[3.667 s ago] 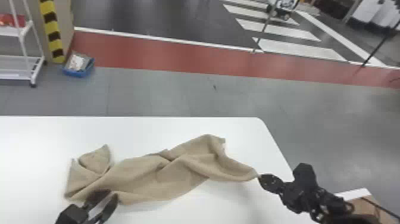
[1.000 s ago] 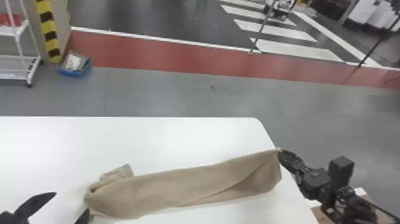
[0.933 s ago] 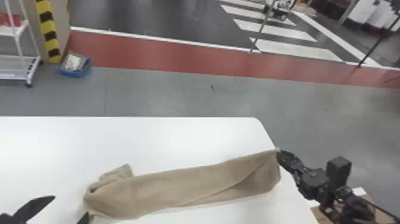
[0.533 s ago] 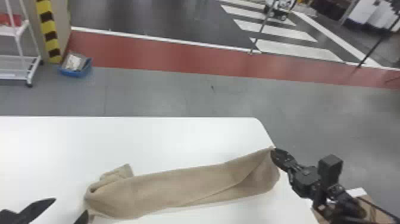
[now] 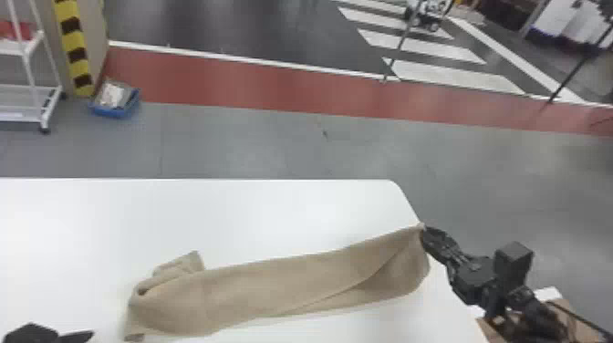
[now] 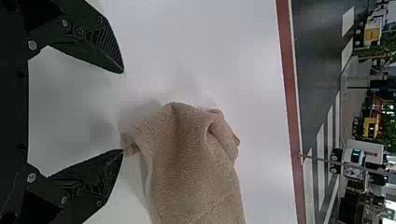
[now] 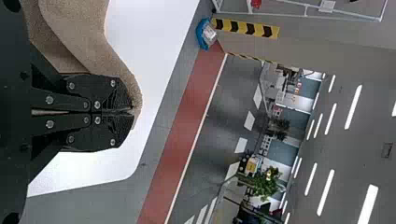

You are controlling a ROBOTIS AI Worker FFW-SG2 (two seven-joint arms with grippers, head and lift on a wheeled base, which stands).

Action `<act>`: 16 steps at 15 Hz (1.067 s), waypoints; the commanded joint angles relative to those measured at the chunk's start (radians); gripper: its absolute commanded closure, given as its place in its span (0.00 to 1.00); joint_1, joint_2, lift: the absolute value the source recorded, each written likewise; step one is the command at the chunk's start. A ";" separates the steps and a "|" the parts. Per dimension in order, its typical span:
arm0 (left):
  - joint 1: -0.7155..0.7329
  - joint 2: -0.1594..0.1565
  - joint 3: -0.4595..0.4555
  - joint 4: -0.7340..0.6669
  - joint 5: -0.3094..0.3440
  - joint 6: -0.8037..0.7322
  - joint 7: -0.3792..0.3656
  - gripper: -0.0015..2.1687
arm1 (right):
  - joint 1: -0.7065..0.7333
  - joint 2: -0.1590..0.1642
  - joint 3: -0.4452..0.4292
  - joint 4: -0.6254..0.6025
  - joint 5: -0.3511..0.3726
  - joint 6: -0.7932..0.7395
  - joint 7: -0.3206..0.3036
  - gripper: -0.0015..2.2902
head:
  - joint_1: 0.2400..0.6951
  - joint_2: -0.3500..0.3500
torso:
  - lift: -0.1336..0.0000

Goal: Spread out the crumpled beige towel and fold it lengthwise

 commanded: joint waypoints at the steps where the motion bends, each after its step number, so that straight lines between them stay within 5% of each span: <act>1: 0.015 0.004 0.007 -0.030 0.019 0.005 -0.001 0.15 | -0.001 -0.002 0.003 0.007 0.000 -0.002 -0.001 0.63 | 1.00 0.00 | 1.00; 10: 0.015 0.003 -0.013 -0.014 0.005 -0.041 0.010 0.16 | -0.001 0.006 0.015 -0.010 0.001 -0.002 0.001 0.63 | 1.00 0.00 | 1.00; 12: 0.014 0.000 -0.015 -0.007 0.002 -0.053 0.011 0.24 | -0.001 0.006 0.014 -0.010 0.001 -0.002 0.001 0.63 | 1.00 0.00 | 1.00; 16: 0.012 -0.003 -0.021 0.001 -0.021 -0.063 0.014 0.25 | -0.001 0.006 0.015 -0.021 0.003 -0.002 0.001 0.63 | 1.00 0.00 | 1.00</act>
